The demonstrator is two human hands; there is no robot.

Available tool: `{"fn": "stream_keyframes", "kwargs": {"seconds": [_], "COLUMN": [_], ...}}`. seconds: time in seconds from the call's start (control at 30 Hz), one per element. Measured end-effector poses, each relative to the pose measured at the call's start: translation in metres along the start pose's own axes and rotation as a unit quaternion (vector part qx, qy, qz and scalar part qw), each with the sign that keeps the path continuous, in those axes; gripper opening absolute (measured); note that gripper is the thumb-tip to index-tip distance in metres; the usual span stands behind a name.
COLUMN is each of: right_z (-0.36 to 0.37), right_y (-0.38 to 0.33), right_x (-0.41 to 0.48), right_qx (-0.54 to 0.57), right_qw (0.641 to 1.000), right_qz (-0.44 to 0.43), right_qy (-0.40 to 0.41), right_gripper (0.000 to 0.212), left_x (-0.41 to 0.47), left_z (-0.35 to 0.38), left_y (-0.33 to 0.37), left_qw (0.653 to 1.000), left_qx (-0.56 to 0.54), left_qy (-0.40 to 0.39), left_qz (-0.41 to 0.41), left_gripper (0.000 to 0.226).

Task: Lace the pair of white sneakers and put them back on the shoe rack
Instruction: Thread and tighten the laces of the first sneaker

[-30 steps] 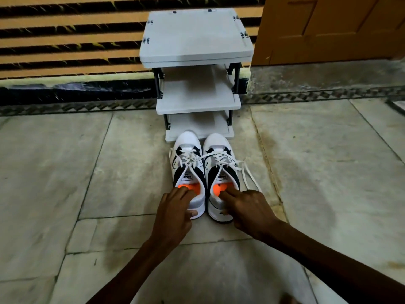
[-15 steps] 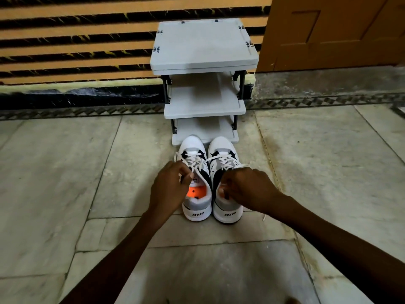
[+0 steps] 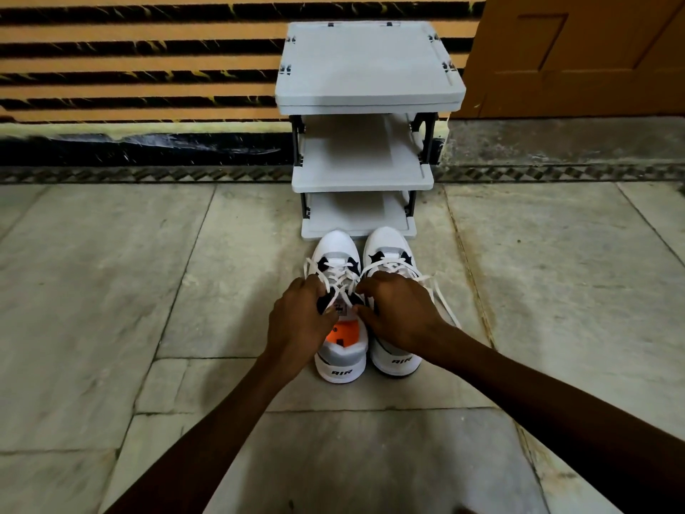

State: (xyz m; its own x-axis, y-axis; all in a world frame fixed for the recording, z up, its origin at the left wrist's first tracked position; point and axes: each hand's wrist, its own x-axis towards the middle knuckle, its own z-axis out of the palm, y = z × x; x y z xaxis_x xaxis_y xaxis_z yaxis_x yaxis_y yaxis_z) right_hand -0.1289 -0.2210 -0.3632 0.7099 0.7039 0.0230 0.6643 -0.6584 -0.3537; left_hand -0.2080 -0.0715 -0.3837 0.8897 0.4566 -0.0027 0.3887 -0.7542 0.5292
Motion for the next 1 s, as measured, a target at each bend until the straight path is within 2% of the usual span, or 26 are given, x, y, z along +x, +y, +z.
{"fn": "stream_keyframes", "kwargs": {"seconds": [0.23,0.43,0.57,0.73,0.9,1.0], "right_z": [0.020,0.024,0.025,0.029,0.033,0.039], "right_y": [-0.012,-0.008,-0.007,-0.012,-0.018,-0.019], "right_x": [0.028,0.039,0.039,0.036,0.029,0.028], "right_qx": [-0.008,-0.004,0.015,0.022,0.089,0.108], "right_qw": [0.998,0.998,0.998,0.998,0.994,0.990], "right_qz": [0.061,0.046,0.048,0.062,0.064,0.087], "right_qy": [-0.026,-0.036,-0.027,-0.001,0.012,0.023], "right_gripper": [0.030,0.021,0.016,0.016,0.028,0.027], "left_x": [0.027,0.040,0.046,0.038,0.015,0.006], "left_z": [0.001,-0.013,-0.016,-0.016,-0.015,-0.019], "left_y": [-0.008,-0.011,-0.017,-0.019,-0.012,-0.014], "left_qw": [1.000,0.995,0.991,0.993,0.997,0.998], "left_qx": [0.012,-0.019,-0.064,-0.071,0.033,0.003], "left_qy": [-0.026,-0.083,-0.114,-0.092,-0.038,-0.041], "left_qz": [0.007,0.047,0.004,0.002,0.050,0.040], "left_gripper": [0.031,0.018,0.016,0.016,0.017,0.022]}}
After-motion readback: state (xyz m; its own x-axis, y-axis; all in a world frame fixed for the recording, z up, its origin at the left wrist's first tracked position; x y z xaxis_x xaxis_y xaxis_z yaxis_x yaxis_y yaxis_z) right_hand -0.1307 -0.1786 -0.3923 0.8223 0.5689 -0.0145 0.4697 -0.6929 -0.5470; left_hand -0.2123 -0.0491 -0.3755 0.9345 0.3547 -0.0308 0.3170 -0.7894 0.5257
